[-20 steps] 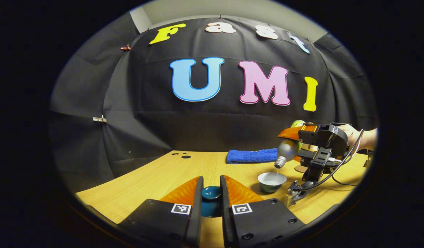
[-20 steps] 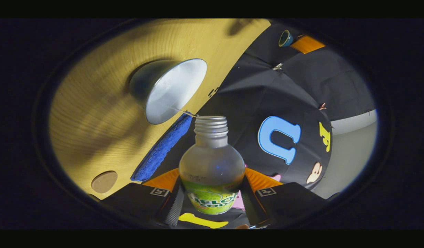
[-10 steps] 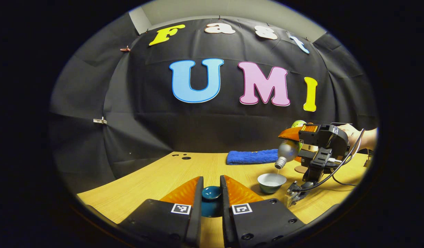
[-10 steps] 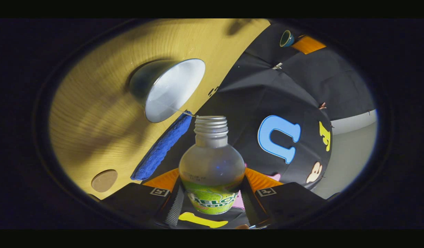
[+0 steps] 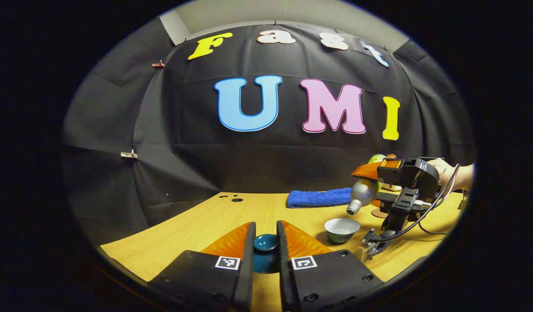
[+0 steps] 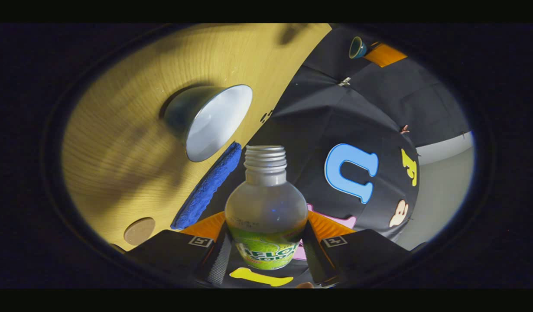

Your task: Open the teacup lid with one hand, grasp the water bottle and pour water into the teacup with the other hand; after pouring, place the water bottle on the coaster and then close the teacup lid.

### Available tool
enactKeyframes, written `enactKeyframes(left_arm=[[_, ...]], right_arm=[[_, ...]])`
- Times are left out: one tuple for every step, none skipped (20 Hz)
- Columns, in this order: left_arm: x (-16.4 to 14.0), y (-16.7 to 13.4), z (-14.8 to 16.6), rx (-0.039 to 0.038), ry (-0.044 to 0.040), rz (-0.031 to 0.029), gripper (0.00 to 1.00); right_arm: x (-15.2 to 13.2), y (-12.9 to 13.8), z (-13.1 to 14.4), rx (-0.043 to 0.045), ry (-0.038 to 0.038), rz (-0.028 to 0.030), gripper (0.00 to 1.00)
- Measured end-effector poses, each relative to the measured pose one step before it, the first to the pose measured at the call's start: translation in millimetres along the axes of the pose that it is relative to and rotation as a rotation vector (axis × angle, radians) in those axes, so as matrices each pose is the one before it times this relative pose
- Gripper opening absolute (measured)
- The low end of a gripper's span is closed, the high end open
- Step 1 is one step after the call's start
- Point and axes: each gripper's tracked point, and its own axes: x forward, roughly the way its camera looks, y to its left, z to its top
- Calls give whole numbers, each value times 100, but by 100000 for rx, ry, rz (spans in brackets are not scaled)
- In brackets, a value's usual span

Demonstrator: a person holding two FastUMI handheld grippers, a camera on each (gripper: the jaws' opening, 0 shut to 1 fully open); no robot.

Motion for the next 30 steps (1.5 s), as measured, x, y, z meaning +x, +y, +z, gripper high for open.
enactKeyframes(left_arm=[[-122, -2, 301, -496, -548, 300, 29], [-208, 64, 178, -321, -471, 503, 29], [-108, 46, 238, 136, -235, 504, 30], [-172, 97, 108, 524, -259, 705, 29], [-154, 102, 153, 684, 17, 747, 29], [-201, 15, 100, 558, -8, 479, 29], [-222, -63, 181, 367, -64, 300, 29], [-112, -47, 74, 167, -83, 286, 29], [-116, -73, 171, 317, -161, 294, 29], [-192, -117, 97, 474, -65, 222, 29], [-61, -67, 187, 516, -73, 396, 29], [-103, -146, 57, 289, -99, 186, 29], [1, -240, 121, 56, -64, -61, 29], [-81, -341, 179, -201, -84, -295, 29], [26, -434, 146, -520, -84, -596, 29], [-17, -521, -8, -480, 65, -697, 31], [103, -509, 129, -386, 169, -704, 31], [71, -582, -61, -355, 440, -1010, 31], [27, -558, 111, 96, 268, -674, 29], [7, -446, 175, 641, -221, -309, 29], [-38, -369, 357, 706, -610, -196, 30], [-57, -425, 222, 546, -470, -173, 29], [-16, -479, 164, 165, -217, -363, 29], [0, -508, 118, -408, -184, -492, 29], [64, -471, 121, -867, -196, -548, 29], [67, -533, 27, -1212, -235, -678, 29], [44, -479, 4, -1361, 117, -756, 29], [163, -508, -208, -1287, 399, -753, 29], [155, -455, -166, -1164, 589, -752, 29], [157, -420, -229, -1106, 571, -861, 29]], right_arm=[[-42, 153, 27, 2078, -37, 727, 76], [39, 211, -3, 3200, 207, 885, 76], [-73, 389, -110, 4122, 410, 1190, 76], [-198, 258, -28, 4467, 522, 1070, 76], [-159, 234, 25, 4363, 167, 770, 75], [40, 94, 81, 4290, 116, 472, 76], [-207, 86, -164, 3949, -243, -103, 76], [-186, -315, -61, 3181, 38, -611, 76], [-332, -256, -195, 3587, 90, -554, 76], [-80, -22, -514, 5273, 597, 348, 76], [-236, 224, -586, 6668, 1096, 1419, 76], [-131, 171, -405, 6963, 1236, 1676, 76], [-342, 116, -883, 6931, 1546, 1770, 77], [-189, 56, -947, 7260, 1589, 1454, 77], [-384, -421, -615, 6080, 1171, 206, 75], [-388, -410, -458, 5823, 720, -355, 77], [-295, -702, -568, 5924, 462, -440, 77], [-267, -381, -731, 5990, 756, 424, 77], [-219, -474, -684, 6496, 1127, -27, 77], [-365, -522, -682, 7190, 854, 495, 77], [-296, -563, -536, 7630, 801, 653, 77], [-519, -477, -742, 7590, 831, 659, 77], [-375, -630, -656, 7322, 958, 629, 77], [-422, -746, -602, 7525, 648, 102, 77], [-427, -590, -169, 7183, -415, 802, 77], [-445, -432, -169, 6984, -787, 566, 77], [-514, -536, -125, 6567, -713, -94, 77], [-399, -722, 264, 6036, -879, -90, 77], [-306, -553, 403, 5934, -1318, -21, 77], [-233, -619, 413, 6000, -1394, -63, 77]])
